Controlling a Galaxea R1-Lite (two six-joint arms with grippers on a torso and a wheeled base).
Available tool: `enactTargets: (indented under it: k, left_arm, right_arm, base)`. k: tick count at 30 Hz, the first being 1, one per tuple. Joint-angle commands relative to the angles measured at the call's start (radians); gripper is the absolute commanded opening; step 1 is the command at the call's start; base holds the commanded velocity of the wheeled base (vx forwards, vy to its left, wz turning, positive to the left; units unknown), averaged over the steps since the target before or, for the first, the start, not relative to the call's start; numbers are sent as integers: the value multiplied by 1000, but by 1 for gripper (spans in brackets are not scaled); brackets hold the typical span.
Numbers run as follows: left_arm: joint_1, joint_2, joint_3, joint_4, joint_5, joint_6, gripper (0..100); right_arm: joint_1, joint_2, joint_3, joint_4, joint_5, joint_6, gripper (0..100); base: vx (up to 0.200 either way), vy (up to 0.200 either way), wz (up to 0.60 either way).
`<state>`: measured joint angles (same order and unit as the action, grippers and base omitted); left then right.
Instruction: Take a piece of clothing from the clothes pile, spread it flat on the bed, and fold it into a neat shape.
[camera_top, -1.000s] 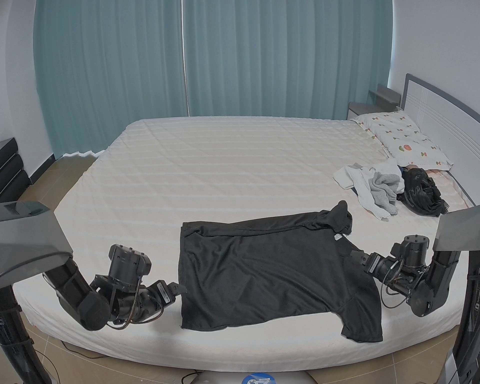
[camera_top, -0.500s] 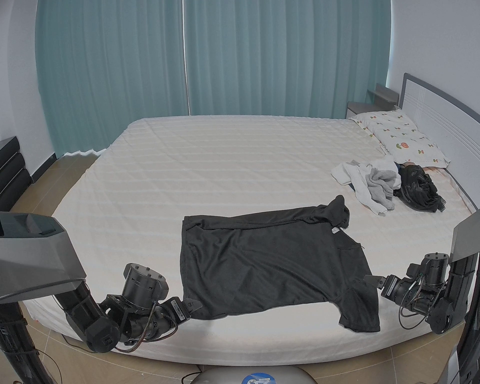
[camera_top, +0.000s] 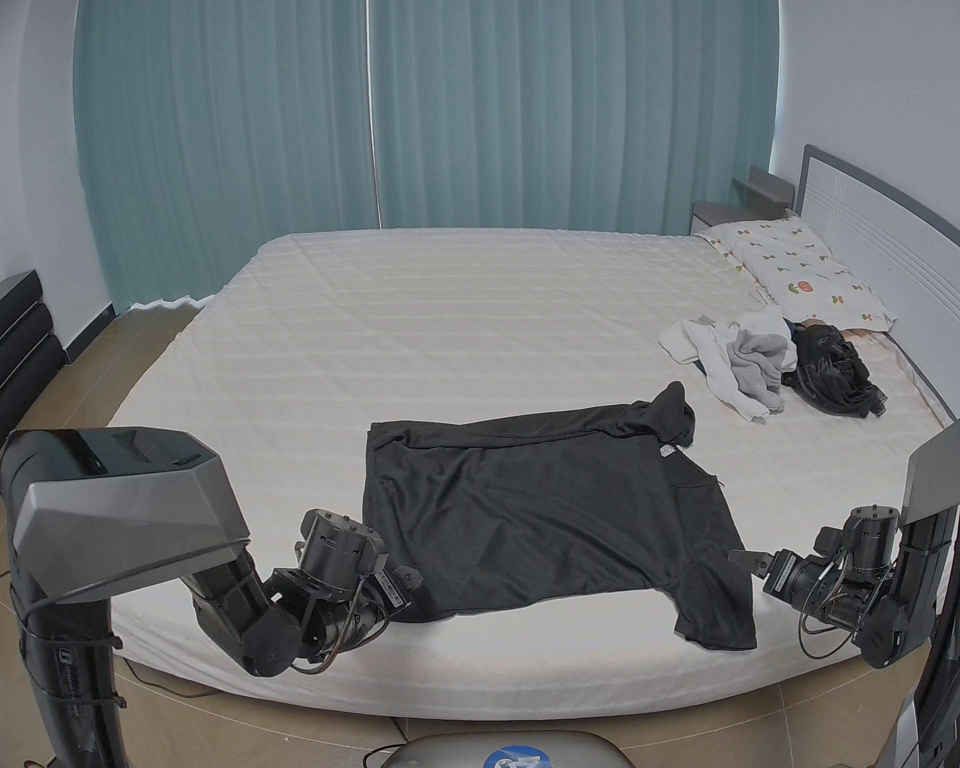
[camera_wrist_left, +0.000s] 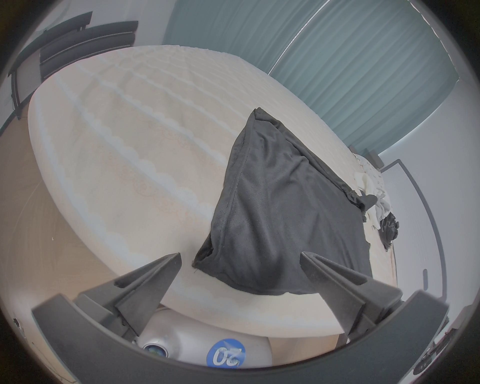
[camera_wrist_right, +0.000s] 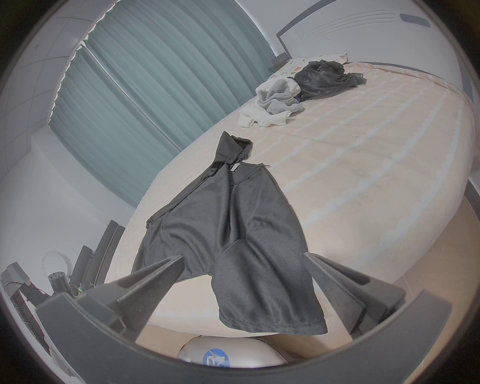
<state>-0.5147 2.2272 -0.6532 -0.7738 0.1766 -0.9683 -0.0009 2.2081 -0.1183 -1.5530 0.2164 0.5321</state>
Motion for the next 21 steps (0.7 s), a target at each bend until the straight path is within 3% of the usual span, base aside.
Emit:
enactTargets:
  k: [1, 6, 7, 18, 21]
  left_arm:
    - [-5, 78, -52, 4, 23, 6, 100]
    - [-5, 94, -92, 38, 27, 14, 100]
    - [-5, 94, -102, 64, 34, 25, 0]
    - [10, 88, -85, 107, 49, 31, 0]
    - [58, 31, -2, 99, 41, 28, 0]
  right_arm:
    - [1, -5, -4, -9, 0, 0, 100]
    - [1, -5, -6, -9, -2, 0, 100]
    - [1, -4, -7, -9, -2, 0, 100]
    - [-37, 7, -6, -9, -2, -1, 100]
    - [-79, 13, -11, -7, 1, -12, 100]
  base:
    - [0, 0, 0]
    - [0, 0, 0]
    - [0, 0, 0]
    - [0, 0, 0]
    - [0, 0, 0]
